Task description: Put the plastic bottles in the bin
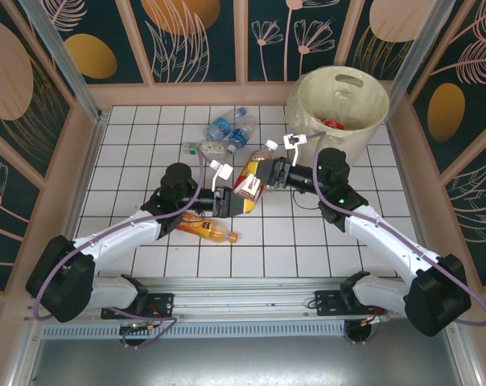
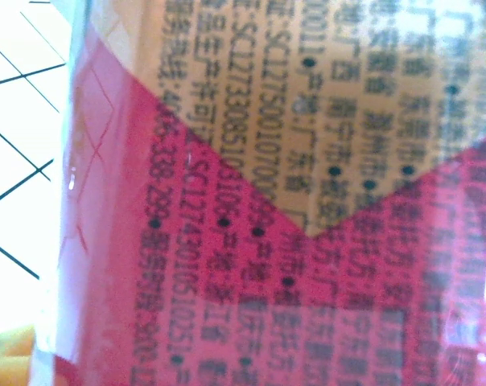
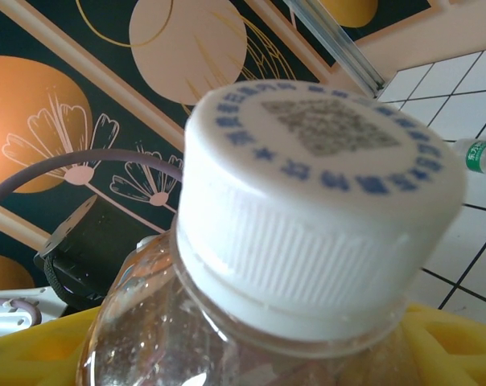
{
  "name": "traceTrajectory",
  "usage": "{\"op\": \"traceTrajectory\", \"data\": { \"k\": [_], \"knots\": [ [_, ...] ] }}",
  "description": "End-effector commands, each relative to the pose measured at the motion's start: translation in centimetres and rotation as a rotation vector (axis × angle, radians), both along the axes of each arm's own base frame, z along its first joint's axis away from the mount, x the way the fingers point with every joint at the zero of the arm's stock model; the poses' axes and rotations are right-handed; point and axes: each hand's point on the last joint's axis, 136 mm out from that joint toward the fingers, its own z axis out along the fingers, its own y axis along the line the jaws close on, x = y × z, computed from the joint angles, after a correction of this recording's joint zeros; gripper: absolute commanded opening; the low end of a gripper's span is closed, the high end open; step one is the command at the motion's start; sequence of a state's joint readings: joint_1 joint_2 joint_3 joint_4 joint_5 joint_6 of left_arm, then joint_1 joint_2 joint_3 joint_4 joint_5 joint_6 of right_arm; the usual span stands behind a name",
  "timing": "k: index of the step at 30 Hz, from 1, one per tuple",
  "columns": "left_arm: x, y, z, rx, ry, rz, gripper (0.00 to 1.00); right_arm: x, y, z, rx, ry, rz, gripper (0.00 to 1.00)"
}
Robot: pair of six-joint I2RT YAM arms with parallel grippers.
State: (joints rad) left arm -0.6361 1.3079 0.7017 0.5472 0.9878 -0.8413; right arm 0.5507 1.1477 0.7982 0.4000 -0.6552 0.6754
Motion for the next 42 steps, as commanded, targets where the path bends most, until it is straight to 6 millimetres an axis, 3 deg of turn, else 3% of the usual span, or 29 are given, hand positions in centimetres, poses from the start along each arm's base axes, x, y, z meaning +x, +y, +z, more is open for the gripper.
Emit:
{"op": "traceTrajectory", "data": {
  "k": [1,4,5,12,16,22,29,35,42],
  "knots": [
    [0.1,-0.5,0.6,0.002,-0.027,-0.006,0.75,-0.7,0.3,3.0,0.036,-0.082,0.022,0.58],
    [0.4,-0.5,0.9,0.014,-0.045,0.003,0.97,-0.7,0.1,3.2,0.03,-0.089,0.009,0.58],
    [0.4,-0.5,1.2,0.017,-0.059,0.007,0.99,-0.7,-0.1,3.2,0.021,-0.09,0.001,0.58],
    [3.1,1.0,2.6,0.176,-0.236,0.2,0.99,-0.5,-2.4,3.8,-0.107,-0.127,-0.115,0.58],
    [4.4,2.5,3.6,0.233,-0.338,0.319,0.99,0.1,-5.6,5.1,-0.148,-0.151,-0.215,0.58],
    [3.9,4.1,4.8,0.259,-0.442,0.361,0.99,1.6,-10.2,8.2,-0.229,-0.217,-0.404,0.59],
    [3.4,5.9,5.7,0.286,-0.563,0.416,0.99,4.5,-14.6,14.0,-0.341,-0.368,-0.702,0.59],
    [3.8,6.7,5.7,0.297,-0.601,0.472,0.99,8.0,-17.7,17.4,-0.442,-0.459,-0.934,0.58],
    [3.8,6.7,5.1,0.305,-0.603,0.464,0.99,14.7,-21.8,17.2,-0.585,-0.356,-1.088,0.58]
  ]
}}
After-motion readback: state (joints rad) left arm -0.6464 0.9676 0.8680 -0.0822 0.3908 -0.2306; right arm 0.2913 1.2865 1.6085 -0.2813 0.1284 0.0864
